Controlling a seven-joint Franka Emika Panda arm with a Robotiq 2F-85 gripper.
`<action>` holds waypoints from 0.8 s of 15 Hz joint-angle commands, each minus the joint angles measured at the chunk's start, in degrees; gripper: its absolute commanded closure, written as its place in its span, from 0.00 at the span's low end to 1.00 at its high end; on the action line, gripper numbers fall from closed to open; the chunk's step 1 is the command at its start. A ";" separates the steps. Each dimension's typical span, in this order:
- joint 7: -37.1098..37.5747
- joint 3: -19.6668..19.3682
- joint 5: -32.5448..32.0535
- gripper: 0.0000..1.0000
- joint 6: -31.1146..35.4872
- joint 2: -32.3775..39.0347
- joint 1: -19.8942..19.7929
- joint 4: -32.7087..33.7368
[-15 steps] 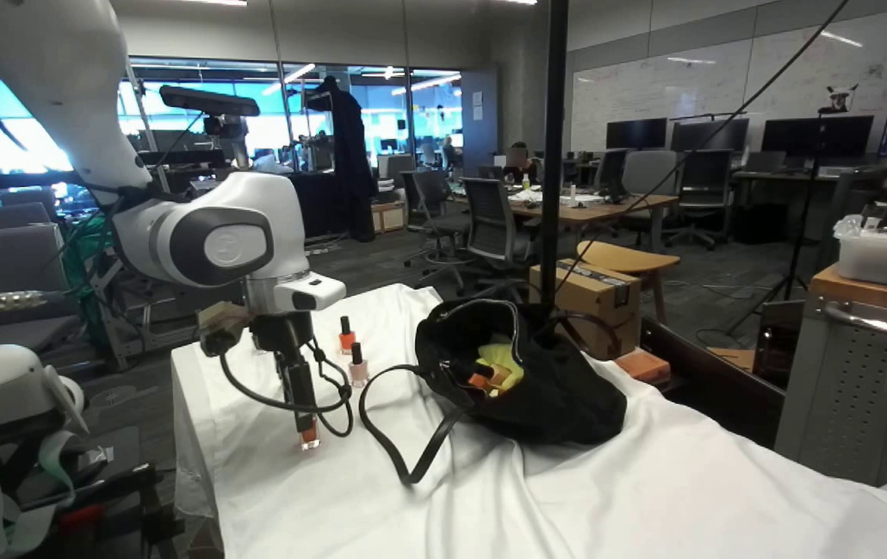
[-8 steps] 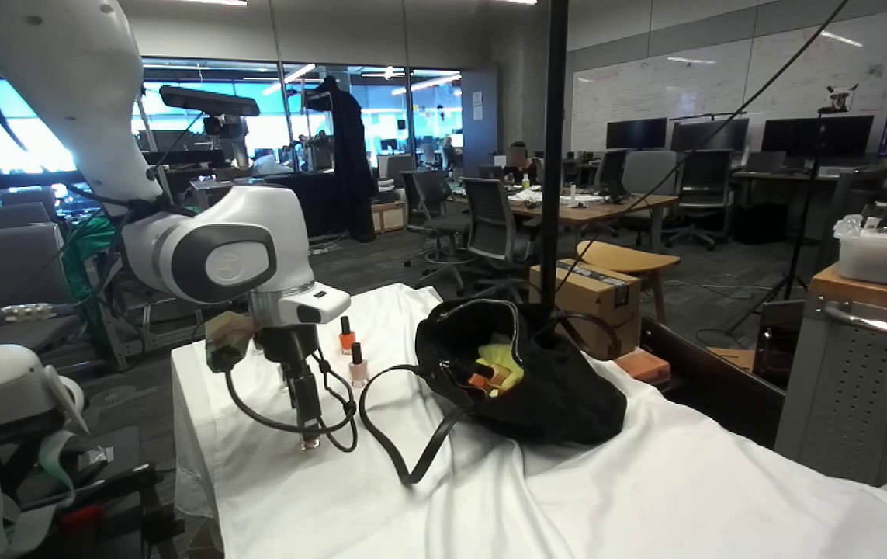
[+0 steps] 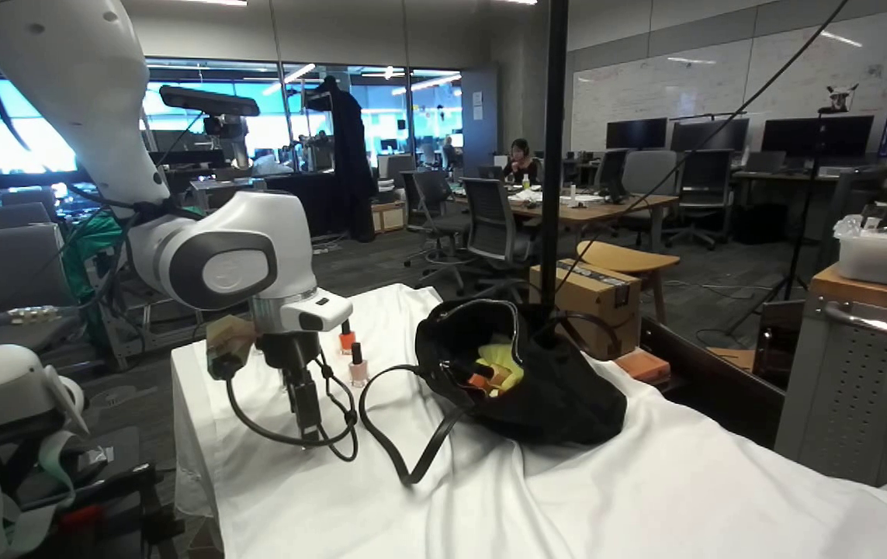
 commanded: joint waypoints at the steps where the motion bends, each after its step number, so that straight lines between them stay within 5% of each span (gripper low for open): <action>1: -3.11 0.01 2.56 0.00 1.49 1.02 -0.25 0.52; 12: -4.83 -0.01 4.20 0.00 1.47 1.58 -0.33 0.62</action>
